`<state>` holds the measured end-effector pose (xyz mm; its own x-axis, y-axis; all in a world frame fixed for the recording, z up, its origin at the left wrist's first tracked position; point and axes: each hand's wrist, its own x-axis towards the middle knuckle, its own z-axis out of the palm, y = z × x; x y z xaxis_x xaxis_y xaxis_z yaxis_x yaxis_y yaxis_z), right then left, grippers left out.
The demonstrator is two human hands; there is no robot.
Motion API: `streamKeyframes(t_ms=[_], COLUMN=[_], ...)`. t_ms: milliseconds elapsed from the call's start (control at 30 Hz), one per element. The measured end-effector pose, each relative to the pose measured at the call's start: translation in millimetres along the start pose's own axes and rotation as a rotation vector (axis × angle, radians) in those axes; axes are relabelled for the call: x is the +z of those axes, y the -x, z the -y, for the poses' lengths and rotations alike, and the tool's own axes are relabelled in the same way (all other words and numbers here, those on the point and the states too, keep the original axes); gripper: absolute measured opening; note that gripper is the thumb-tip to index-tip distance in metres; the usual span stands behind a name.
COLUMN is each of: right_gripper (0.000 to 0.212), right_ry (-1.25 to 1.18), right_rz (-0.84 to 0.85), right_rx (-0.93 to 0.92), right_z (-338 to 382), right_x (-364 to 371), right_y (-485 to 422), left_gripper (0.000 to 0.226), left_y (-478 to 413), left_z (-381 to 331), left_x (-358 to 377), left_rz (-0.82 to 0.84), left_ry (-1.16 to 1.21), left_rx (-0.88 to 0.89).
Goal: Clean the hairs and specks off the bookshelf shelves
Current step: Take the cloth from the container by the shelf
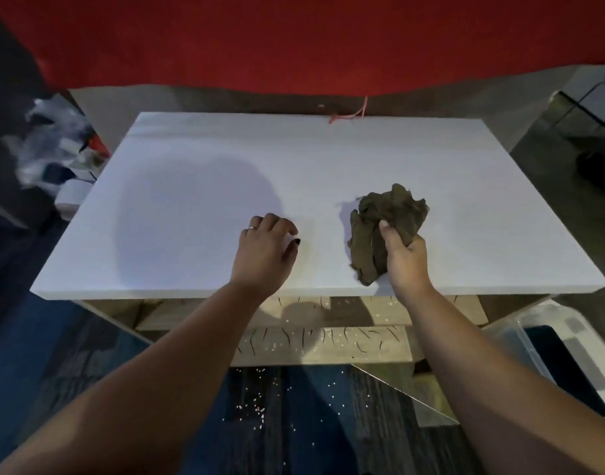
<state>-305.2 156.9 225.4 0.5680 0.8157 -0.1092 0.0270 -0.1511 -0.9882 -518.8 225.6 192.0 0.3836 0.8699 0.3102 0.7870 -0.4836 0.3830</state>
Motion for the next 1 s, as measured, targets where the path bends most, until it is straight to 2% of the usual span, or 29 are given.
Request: streamKeyframes(t_ms=[167, 333, 700, 867, 1000], right_gripper=[0.020, 0.016, 0.031, 0.035, 0.020], right_ry=[0.097, 0.145, 0.250, 0.352, 0.452], right_rz=[0.012, 0.014, -0.023, -0.028, -0.034], right_rx=[-0.015, -0.030, -0.132, -0.286, -0.450], right_z=[-11, -11, -17, -26, -31], right_x=[5, 6, 7, 10, 13], right_y=[-1, 1, -1, -1, 1], left_gripper=[0.038, 0.039, 0.039, 0.037, 0.037], left_y=[2, 2, 6, 7, 7], left_z=[3, 8, 6, 7, 8], left_x=[8, 8, 6, 9, 11], left_rz=[0.014, 0.035, 0.041, 0.032, -0.002], left_ry=[-0.023, 0.056, 0.013, 0.019, 0.020], left_rx=[0.036, -0.013, -0.017, 0.002, 0.035])
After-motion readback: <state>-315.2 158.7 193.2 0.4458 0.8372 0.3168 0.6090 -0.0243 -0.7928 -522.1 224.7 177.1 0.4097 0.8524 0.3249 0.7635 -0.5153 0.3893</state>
